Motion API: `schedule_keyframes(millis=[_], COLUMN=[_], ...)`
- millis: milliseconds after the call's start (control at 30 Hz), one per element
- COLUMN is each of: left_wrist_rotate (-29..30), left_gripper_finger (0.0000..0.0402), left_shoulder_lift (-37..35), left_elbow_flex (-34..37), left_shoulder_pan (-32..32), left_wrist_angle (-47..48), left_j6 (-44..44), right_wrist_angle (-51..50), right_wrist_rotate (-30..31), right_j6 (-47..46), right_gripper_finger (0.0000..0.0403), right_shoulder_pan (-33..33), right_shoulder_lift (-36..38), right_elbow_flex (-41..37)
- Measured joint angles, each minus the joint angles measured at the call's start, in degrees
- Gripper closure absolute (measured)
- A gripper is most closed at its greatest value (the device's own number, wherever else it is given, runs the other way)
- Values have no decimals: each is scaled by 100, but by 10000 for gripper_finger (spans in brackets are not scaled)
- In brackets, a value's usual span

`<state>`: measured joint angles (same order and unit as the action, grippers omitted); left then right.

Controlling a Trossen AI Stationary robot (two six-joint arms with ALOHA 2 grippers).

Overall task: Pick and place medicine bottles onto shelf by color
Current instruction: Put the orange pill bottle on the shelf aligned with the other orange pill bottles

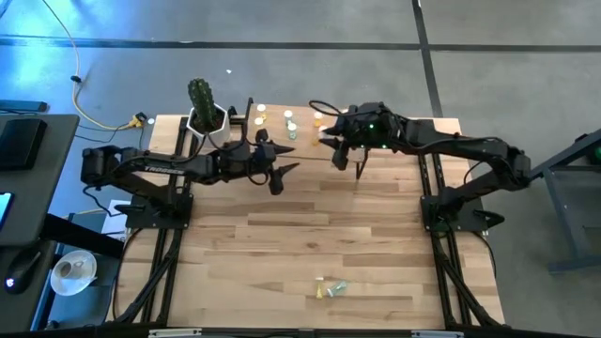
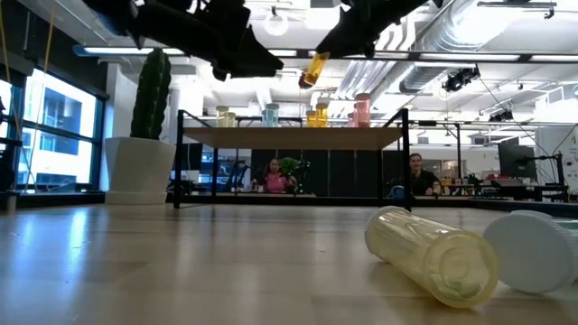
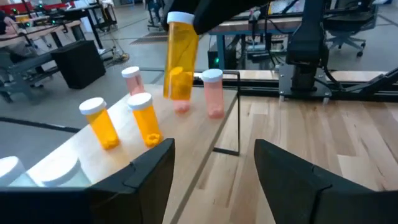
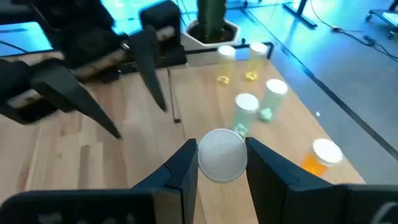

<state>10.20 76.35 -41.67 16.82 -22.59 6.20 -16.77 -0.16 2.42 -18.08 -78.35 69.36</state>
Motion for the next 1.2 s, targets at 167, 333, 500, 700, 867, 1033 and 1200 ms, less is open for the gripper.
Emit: schedule_keyframes(millis=[167,333,500,700,867,1033,1200], left_wrist_rotate=[10,12,119,307,310,335,399], left_gripper_finger=[190,190,190,190,190,190,190], left_shoulder_lift=[-362,-753,-1056,-1144,-1143,-1143,-1143], left_elbow_flex=[0,0,0,2,2,2,2], left_shoulder_pan=[0,0,0,0,0,4,4], left_wrist_angle=[416,788,1103,1208,1275,1298,1298], left_j6=[2,2,2,2,0,-5,-2], right_wrist_angle=[-486,-1146,-1366,-1540,-1650,-1636,-1665], right_wrist_rotate=[1,20,18,-23,-136,-197,-197], right_j6=[-2,-51,-245,-520,-599,-658,-669], right_gripper_finger=[306,306,306,306,306,306,306], right_shoulder_pan=[-212,-356,-370,-352,-354,-337,-326], right_shoulder_lift=[33,-74,-80,-347,-611,-830,-912], right_elbow_flex=[191,757,835,835,830,828,826])
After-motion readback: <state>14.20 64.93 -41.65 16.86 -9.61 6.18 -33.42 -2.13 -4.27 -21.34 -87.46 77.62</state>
